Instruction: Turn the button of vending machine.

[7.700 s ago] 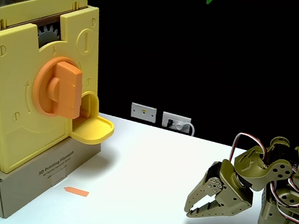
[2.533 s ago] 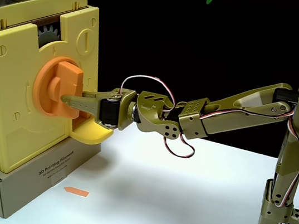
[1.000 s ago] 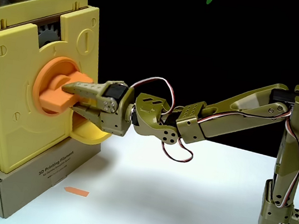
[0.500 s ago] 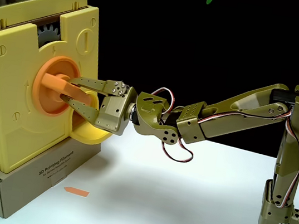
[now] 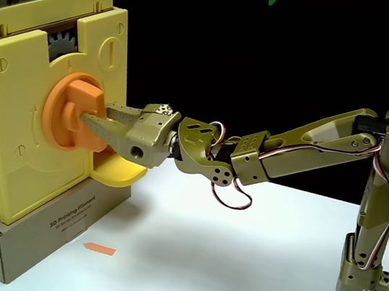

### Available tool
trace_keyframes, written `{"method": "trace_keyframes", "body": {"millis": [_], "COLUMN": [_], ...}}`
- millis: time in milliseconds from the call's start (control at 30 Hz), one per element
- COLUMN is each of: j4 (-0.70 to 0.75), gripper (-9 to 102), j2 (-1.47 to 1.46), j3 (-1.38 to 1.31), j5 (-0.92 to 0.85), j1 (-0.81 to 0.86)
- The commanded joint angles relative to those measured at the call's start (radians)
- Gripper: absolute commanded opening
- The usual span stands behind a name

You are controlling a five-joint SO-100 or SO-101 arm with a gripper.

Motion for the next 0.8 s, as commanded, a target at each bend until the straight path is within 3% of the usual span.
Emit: {"method": "trace_keyframes", "body": {"millis": [0, 567, 767], "j4": [-0.012, 0.066, 0.071], "gripper": [0, 1, 20], "j2": [0.1, 0.118, 0.118], "j3": [-0.011, 0.008, 0.021], "j5": [0.13, 0.202, 0.127], "j1": [0.017, 0.02, 0.008]}}
